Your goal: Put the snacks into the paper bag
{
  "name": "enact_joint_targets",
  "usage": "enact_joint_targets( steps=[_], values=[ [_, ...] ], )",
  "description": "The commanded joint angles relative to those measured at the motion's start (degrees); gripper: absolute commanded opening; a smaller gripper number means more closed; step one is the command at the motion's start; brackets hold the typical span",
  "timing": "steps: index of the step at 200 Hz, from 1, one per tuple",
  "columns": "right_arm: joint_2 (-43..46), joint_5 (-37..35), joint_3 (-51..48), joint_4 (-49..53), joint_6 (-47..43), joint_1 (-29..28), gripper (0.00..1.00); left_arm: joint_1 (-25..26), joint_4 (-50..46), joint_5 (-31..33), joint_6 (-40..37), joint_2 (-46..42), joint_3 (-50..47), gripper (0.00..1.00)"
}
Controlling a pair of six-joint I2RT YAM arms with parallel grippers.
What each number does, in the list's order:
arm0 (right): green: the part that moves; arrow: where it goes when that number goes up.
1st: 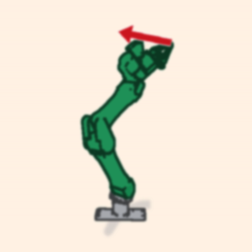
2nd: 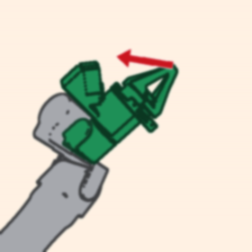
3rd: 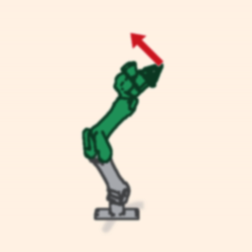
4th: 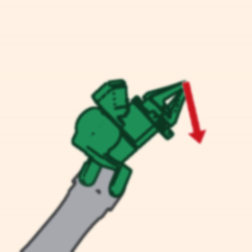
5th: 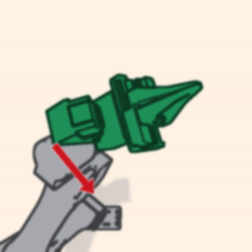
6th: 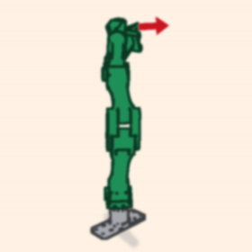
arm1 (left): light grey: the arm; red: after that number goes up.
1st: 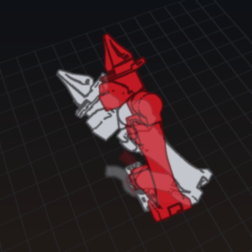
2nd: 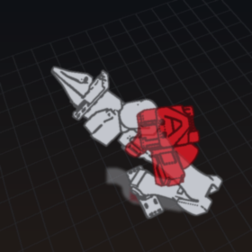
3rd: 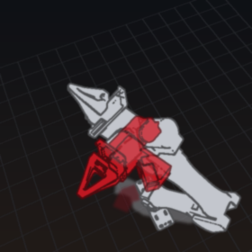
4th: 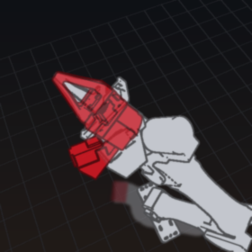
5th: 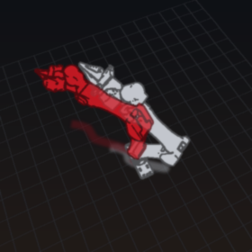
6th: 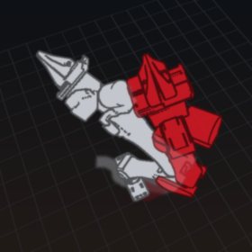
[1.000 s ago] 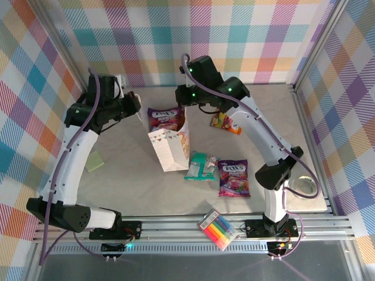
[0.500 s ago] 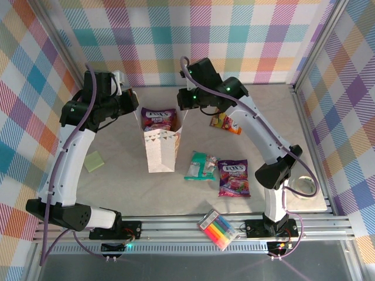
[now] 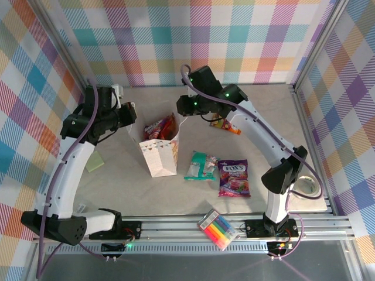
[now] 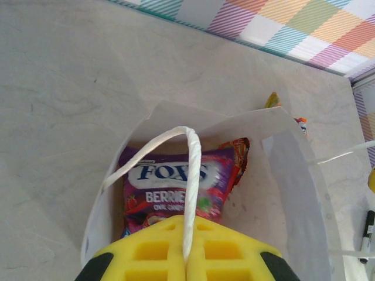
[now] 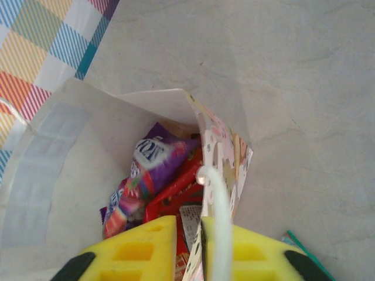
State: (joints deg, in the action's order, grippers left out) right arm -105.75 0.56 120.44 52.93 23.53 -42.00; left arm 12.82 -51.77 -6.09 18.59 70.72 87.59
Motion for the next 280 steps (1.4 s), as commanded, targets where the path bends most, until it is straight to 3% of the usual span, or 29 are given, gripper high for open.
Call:
enact_joint_targets(
  steps=[1,24,40,68,109,152,195,280],
  values=[
    [3.79,0.85,-2.36,-2.10,1.48,0.16,0.26,-0.69,0.97,0.97,0.72,-1.39,-1.28,0.00],
    [5.88,0.67,-3.88,-2.48,1.70,0.16,0.33,-0.69,0.58,1.63,0.68,-1.61,-0.93,0.00],
    [7.46,0.24,-4.77,-2.26,1.74,0.17,0.48,-0.69,-0.06,2.50,0.71,-1.58,-0.61,0.02],
    [11.80,-2.20,-8.82,-1.74,1.70,0.16,0.61,-0.69,-0.96,4.19,0.60,-1.92,-0.69,0.03],
    [20.37,-7.23,-17.91,-0.15,2.56,1.82,0.74,-0.69,-1.15,4.95,0.64,-1.94,-0.70,0.03],
    [28.51,-6.18,-29.37,-0.46,6.21,7.49,0.82,-0.69,-0.18,4.10,1.69,-1.98,-1.12,0.03],
    [32.46,2.60,-39.52,-2.21,9.53,12.95,0.88,-0.69,-0.32,3.45,2.23,-1.73,-1.81,0.04],
    [38.03,3.10,-55.75,-2.71,14.14,18.82,1.00,-0.69,-0.61,2.13,2.99,-2.38,-3.98,0.06]
  ],
)
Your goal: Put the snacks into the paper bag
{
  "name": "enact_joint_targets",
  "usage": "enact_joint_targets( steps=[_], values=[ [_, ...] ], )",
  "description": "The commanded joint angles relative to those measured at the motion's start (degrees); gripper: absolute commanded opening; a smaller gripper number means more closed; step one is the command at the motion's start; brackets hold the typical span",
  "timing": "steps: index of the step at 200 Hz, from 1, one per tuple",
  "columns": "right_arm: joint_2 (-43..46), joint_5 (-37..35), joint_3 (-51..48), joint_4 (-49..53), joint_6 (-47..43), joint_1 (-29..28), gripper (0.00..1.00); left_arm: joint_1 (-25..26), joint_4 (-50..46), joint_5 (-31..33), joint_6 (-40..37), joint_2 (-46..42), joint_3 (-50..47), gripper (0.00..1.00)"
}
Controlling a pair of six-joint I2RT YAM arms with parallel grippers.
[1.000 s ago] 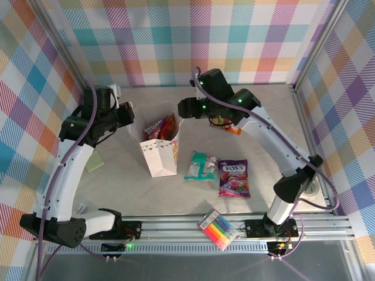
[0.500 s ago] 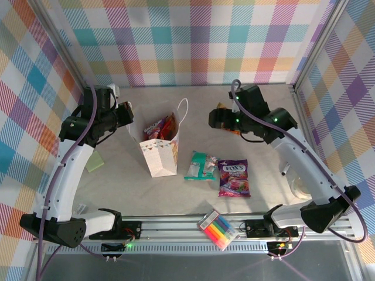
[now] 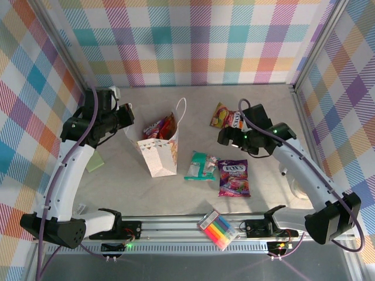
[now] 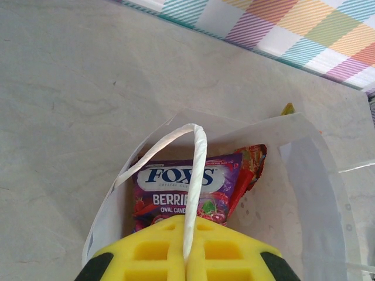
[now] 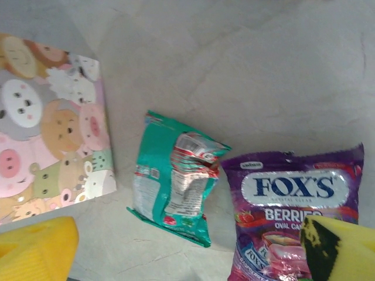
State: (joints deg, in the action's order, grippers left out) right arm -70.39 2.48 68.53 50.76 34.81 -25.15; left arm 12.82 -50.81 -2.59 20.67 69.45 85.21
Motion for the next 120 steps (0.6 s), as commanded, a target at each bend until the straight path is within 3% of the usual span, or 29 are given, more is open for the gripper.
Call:
enact_joint_targets(
  steps=[1,81,120],
  values=[
    [2.78,1.24,-4.02,-0.60,2.88,2.04,0.99,-0.69,-1.58,-1.36,0.98,-1.09,-1.61,0.06],
    [7.84,2.24,-16.31,-1.45,6.31,8.68,0.99,-0.69,-2.54,-1.36,1.33,-3.61,-2.39,0.20],
    [8.44,4.50,-21.92,-3.34,6.99,12.93,0.99,-0.69,-2.03,-1.17,1.91,-3.68,-3.66,0.22]
  ],
)
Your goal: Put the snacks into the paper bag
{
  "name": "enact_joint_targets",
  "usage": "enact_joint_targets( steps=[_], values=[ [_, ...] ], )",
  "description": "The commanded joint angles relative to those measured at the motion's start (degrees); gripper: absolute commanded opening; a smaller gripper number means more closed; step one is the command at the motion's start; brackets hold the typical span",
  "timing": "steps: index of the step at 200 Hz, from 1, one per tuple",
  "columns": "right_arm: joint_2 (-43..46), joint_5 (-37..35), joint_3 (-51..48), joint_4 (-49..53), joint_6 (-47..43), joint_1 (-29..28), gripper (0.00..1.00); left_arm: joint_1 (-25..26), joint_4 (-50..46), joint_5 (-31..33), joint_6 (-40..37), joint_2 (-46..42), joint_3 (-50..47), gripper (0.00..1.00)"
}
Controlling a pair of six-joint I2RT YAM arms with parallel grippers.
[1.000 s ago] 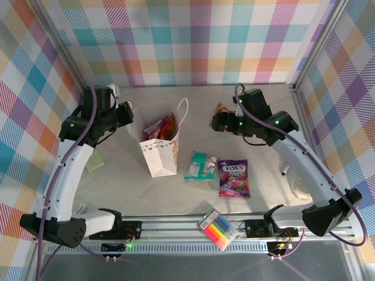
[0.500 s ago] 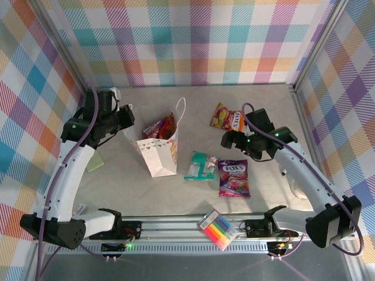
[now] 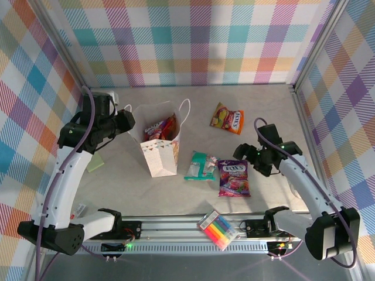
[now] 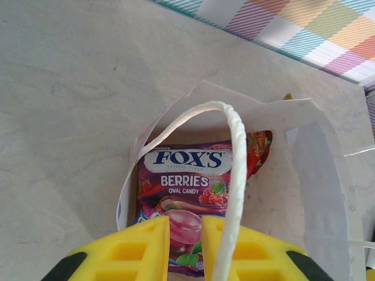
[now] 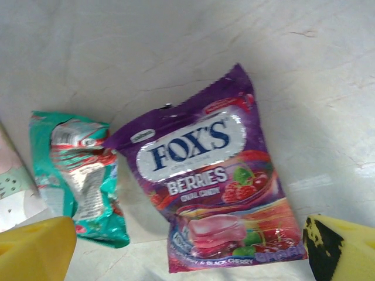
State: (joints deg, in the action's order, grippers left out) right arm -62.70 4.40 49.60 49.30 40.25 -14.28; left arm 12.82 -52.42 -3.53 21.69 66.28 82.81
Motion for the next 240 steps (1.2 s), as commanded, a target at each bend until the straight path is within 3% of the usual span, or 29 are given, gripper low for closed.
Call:
enact_joint_targets(
  steps=[1,98,240],
  values=[
    [0.70,2.69,-3.14,-1.99,1.61,2.15,0.99,-0.69,-0.41,-0.29,0.85,-0.48,-1.25,0.22],
    [-3.97,6.83,-11.60,-8.91,0.54,5.82,0.99,-0.69,-0.22,-0.78,1.13,0.84,-0.72,0.23],
    [-9.56,11.54,-16.65,-17.01,-0.65,5.89,0.99,-0.69,-0.83,-0.95,1.97,1.15,-0.54,0.23]
  ],
)
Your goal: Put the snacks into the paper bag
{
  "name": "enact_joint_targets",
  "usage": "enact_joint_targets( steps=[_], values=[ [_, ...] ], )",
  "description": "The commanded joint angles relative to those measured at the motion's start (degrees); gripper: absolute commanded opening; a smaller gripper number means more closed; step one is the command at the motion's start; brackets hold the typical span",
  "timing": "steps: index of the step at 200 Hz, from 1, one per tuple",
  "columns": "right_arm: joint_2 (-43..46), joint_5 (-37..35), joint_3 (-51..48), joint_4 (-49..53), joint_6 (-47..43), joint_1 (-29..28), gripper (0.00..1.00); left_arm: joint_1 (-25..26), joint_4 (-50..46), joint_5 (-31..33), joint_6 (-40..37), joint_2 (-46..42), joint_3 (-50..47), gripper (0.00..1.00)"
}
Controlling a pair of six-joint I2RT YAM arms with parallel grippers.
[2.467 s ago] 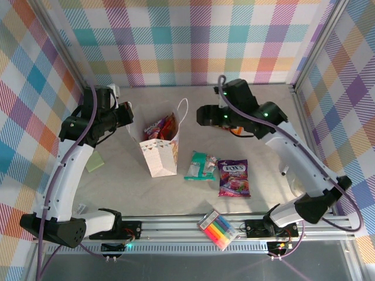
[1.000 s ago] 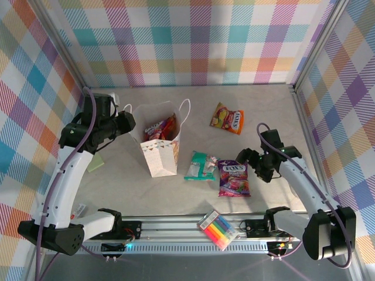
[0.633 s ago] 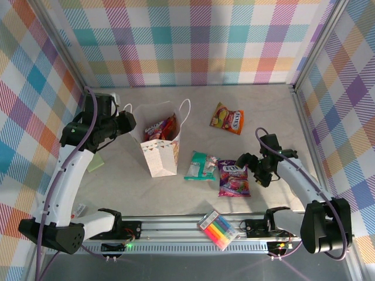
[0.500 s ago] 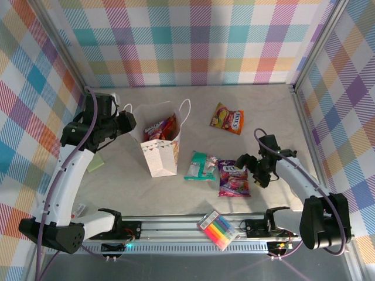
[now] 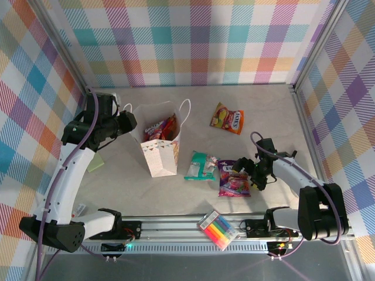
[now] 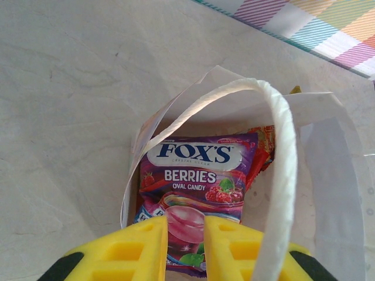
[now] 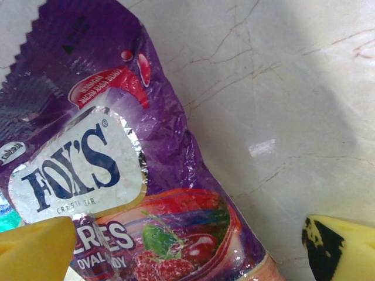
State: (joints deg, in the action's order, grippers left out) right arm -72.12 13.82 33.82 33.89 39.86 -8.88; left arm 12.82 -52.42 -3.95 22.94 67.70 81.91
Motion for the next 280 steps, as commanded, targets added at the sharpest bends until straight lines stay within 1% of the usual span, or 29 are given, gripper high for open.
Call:
enact_joint_targets(
  steps=[1,77,145,231,280],
  values=[
    [-0.13,2.15,-0.87,-1.57,-0.28,0.47,0.99,-0.69,-0.79,-0.54,0.76,-0.23,0.31,0.23],
    [0.40,4.62,-1.30,-1.70,-0.04,0.21,0.99,-0.67,-0.92,-0.69,1.10,-0.24,0.23,0.24],
    [4.18,3.23,-0.72,1.54,-0.47,-0.43,1.00,-0.69,-0.87,-1.37,1.55,-0.26,0.17,0.23],
    [1.07,3.16,-0.95,0.75,-1.59,-0.87,1.00,-0.69,-1.10,-1.16,1.56,-0.92,-0.11,0.24],
    [-2.66,3.95,-0.13,-1.39,-0.71,-4.30,0.97,-0.69,-1.36,-1.25,1.08,-0.93,0.35,0.24]
  ],
)
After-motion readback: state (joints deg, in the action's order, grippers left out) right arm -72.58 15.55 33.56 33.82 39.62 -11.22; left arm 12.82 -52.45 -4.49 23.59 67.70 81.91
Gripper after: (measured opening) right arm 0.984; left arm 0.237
